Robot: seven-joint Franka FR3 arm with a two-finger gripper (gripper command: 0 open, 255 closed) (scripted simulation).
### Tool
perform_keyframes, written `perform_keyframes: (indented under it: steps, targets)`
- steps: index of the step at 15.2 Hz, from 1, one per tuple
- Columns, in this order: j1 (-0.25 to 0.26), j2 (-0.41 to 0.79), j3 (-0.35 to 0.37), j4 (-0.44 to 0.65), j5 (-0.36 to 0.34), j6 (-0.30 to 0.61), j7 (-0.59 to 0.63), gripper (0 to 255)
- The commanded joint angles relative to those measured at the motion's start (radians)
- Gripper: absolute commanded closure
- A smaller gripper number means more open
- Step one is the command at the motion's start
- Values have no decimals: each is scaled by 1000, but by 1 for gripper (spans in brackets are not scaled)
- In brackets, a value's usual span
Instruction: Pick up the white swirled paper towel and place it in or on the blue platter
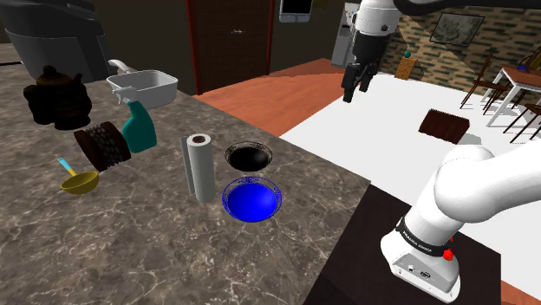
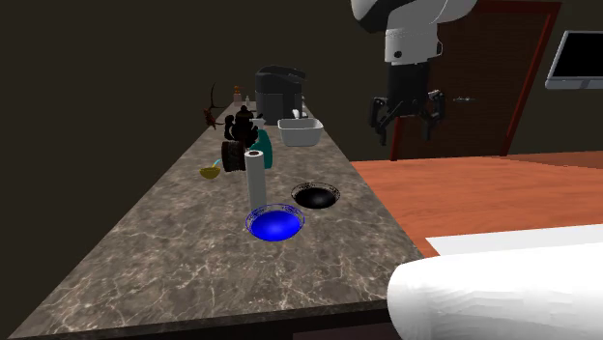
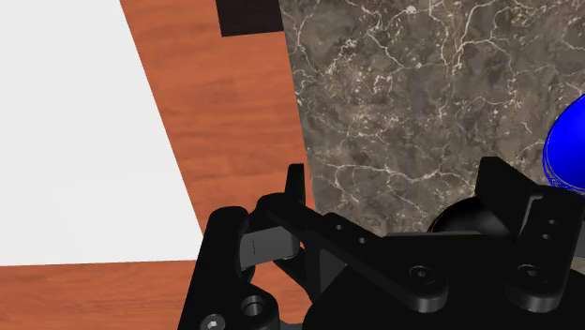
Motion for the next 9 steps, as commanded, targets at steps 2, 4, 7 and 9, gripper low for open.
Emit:
perform_keyframes:
  steps: [2, 4, 7, 9]
  targets:
    - [6, 23, 16, 7, 12, 14, 19, 0]
    - [17, 72, 48, 26, 34, 42, 57, 0]
    - [31, 151, 95, 62, 61, 83, 113, 0]
    - [39, 207, 126, 91, 74, 108, 149, 0]
